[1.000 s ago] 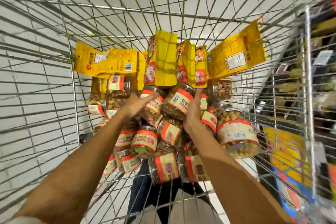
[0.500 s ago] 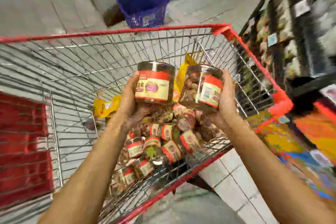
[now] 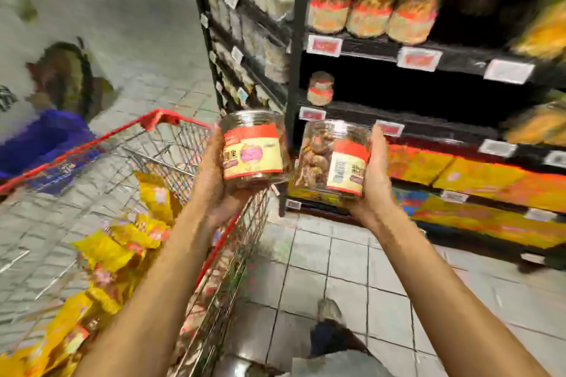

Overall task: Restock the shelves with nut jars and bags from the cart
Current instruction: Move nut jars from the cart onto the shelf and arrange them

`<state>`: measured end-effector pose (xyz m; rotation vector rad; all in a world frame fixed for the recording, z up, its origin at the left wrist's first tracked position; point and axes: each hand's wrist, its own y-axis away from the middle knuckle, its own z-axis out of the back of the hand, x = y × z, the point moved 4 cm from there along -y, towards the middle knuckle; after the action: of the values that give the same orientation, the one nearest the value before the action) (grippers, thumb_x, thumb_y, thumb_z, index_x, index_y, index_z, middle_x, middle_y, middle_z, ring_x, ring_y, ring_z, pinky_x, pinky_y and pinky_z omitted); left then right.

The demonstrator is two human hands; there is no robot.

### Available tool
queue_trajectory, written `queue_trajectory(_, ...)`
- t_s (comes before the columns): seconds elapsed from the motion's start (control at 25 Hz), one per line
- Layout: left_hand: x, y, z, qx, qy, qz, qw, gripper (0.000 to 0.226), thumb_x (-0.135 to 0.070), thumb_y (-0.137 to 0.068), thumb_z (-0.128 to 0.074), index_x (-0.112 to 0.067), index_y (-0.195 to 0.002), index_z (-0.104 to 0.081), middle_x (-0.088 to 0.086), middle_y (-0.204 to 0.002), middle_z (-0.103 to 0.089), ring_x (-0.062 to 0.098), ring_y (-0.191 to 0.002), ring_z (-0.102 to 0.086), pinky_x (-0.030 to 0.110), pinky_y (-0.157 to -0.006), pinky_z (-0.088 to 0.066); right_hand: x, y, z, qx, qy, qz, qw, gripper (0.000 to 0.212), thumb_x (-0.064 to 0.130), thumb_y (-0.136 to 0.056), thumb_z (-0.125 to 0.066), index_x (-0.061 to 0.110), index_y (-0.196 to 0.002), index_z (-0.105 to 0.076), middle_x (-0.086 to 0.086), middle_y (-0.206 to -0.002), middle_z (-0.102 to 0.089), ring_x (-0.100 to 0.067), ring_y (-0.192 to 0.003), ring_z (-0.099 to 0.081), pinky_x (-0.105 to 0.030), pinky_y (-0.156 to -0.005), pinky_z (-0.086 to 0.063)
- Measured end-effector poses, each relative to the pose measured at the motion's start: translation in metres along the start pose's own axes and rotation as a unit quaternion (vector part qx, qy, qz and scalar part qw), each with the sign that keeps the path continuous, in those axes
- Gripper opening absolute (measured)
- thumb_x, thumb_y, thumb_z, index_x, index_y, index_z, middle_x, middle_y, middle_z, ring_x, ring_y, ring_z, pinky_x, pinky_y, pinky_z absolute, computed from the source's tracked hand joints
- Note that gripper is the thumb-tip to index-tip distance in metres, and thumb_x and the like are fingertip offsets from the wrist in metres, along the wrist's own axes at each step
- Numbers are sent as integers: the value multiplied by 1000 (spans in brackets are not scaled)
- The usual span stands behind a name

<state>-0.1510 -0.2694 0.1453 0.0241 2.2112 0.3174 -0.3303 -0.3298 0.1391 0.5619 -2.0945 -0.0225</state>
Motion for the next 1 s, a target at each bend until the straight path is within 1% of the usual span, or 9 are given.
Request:
queue_trajectory(0.12, 25, -32, -48, 20, -36, 18, 999, 77, -69, -65, -41, -13, -111, -67, 10, -106, -70, 23, -90, -67, 40, -83, -52, 36, 2, 50, -58, -11, 39, 998, 68, 67, -87, -30, 12, -109, -64, -8, -85, -71, -19, -68, -69, -31, -62, -57)
queue_trajectory(0.24, 59, -73, -96, 24, -47, 36, 998, 73, -73, -66, -41, -16, -97, -73, 8, -92, -74, 22, -80, -71, 36, -68, -59, 73, -5, 109, -111, 6, 65, 992, 63, 65, -88, -33, 17, -118, -60, -8, -93, -68, -19, -72, -68, -34, -69, -55)
queue_trajectory(0.32, 82, -105, -128, 19, -40, 41, 998, 74, -76, -73, -34, -18, -92, -75, 7, -90, -75, 21, -79, -71, 35, -64, -59, 99, -20, 147, -130, 23, 72, 989, 60, 62, -91, -30, 17, -121, -57, -4, -87, -69, -17, -69, -68, -33, -68, -55)
queue_trajectory(0.4, 99, -130, -152, 12, -15, 44, 999, 77, -77, -74, -32, -17, -101, -72, 9, -95, -74, 23, -88, -70, 40, -75, -59, 120, -37, 173, -132, 34, 65, 989, 59, 60, -93, -27, 16, -118, -58, -3, -84, -70, -16, -66, -68, -30, -63, -55)
queue_trajectory(0.52, 119, -167, -181, 1, 11, 39, 999, 93, -76, -63, -39, -10, -127, -57, 14, -115, -65, 30, -108, -60, 48, -98, -44, 150, -76, 208, -134, 56, 45, 988, 59, 60, -94, -25, 16, -112, -61, -3, -80, -72, -16, -65, -69, -27, -57, -57)
queue_trajectory(0.6, 122, -187, -184, -14, 21, 14, 1000, 91, -74, -64, -40, -9, -125, -59, 14, -113, -66, 28, -104, -63, 45, -92, -50, 158, -100, 215, -128, 70, 9, 989, 66, 62, -92, -24, 13, -118, -60, -8, -88, -72, -20, -71, -70, -32, -64, -57)
queue_trajectory(0.76, 115, -217, -164, -74, 25, -31, 996, 69, -71, -73, -37, -18, -100, -71, 6, -91, -74, 19, -80, -71, 32, -66, -58, 149, -146, 204, -105, 91, -50, 989, 75, 66, -91, -20, 10, -127, -55, -21, -115, -64, -39, -101, -62, -55, -94, -45)
queue_trajectory(0.88, 100, -253, -140, -118, 6, -57, 991, 68, -70, -87, -25, -21, -93, -72, 2, -85, -75, 16, -74, -71, 29, -61, -57, 134, -186, 196, -141, 94, -58, 984, 66, 65, -91, -23, 18, -113, -63, -8, -86, -73, -24, -75, -70, -40, -77, -55)
queue_trajectory(1.0, 87, -299, -109, -128, -12, -62, 990, 71, -70, -88, -21, -19, -105, -68, 6, -93, -74, 20, -82, -71, 33, -68, -59, 113, -231, 189, -171, 69, -62, 981, 66, 64, -91, -25, 16, -113, -64, -8, -83, -71, -22, -71, -68, -39, -77, -55)
